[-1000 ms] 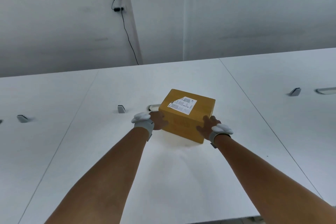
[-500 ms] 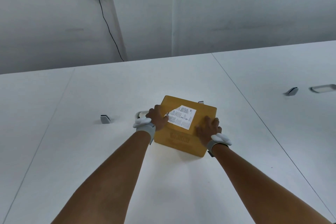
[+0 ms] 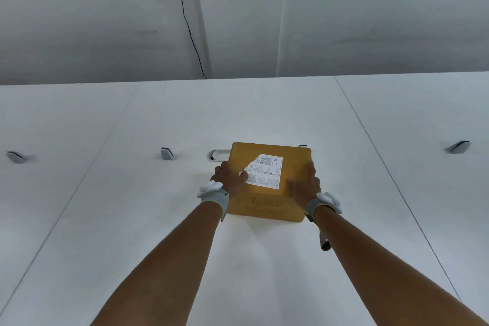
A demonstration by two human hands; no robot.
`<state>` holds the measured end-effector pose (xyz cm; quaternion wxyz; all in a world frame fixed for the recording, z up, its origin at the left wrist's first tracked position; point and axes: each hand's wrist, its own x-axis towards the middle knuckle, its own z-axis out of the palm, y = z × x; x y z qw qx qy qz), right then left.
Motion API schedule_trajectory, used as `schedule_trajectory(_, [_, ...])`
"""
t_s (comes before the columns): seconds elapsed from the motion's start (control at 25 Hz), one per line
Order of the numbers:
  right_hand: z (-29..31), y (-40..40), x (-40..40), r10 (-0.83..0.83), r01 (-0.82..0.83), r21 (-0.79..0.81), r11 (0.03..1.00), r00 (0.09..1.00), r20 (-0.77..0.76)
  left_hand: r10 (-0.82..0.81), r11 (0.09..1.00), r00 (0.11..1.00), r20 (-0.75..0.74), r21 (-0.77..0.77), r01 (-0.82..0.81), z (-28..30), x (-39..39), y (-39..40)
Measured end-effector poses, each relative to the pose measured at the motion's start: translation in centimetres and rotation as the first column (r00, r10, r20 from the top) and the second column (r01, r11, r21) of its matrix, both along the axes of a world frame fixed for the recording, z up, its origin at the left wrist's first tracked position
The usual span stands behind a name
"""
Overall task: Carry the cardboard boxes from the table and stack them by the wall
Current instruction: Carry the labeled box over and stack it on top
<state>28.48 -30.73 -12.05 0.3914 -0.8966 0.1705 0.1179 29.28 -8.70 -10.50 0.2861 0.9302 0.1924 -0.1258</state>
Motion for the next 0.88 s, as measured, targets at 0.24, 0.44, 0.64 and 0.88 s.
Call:
schedule_trajectory(0.24, [2.3,-2.6,-2.3,0.068,-0.076,-0.024,0.997,0.969,-0.236,0.297,0.896,0.943,-0.147,-0.299,-0.329,0.2,-6.6,-1.8])
schedule_trajectory(0.44, [2.1,-5.2,-4.6,0.147,-0.101,0.149,0.984,0.929,-0.340,0.425,0.771,0.875,-0.231,-0.415,-0.484,0.4,-11.1,-2.6])
schedule_trajectory(0.64, [0.9,-5.9,-6.9,0.133,-0.011,0.331,0.944,0.927,-0.350,0.418,0.751,0.869,-0.267,-0.436,-0.495,-0.9,-13.3,-2.9])
schedule_trajectory(0.88, [1.1,-4.9,-9.5,0.027,0.095,0.394,0.914,0.956,-0.293,0.455,0.692,0.861,-0.226,-0.519,-0.502,-1.2,-14.8,-2.9])
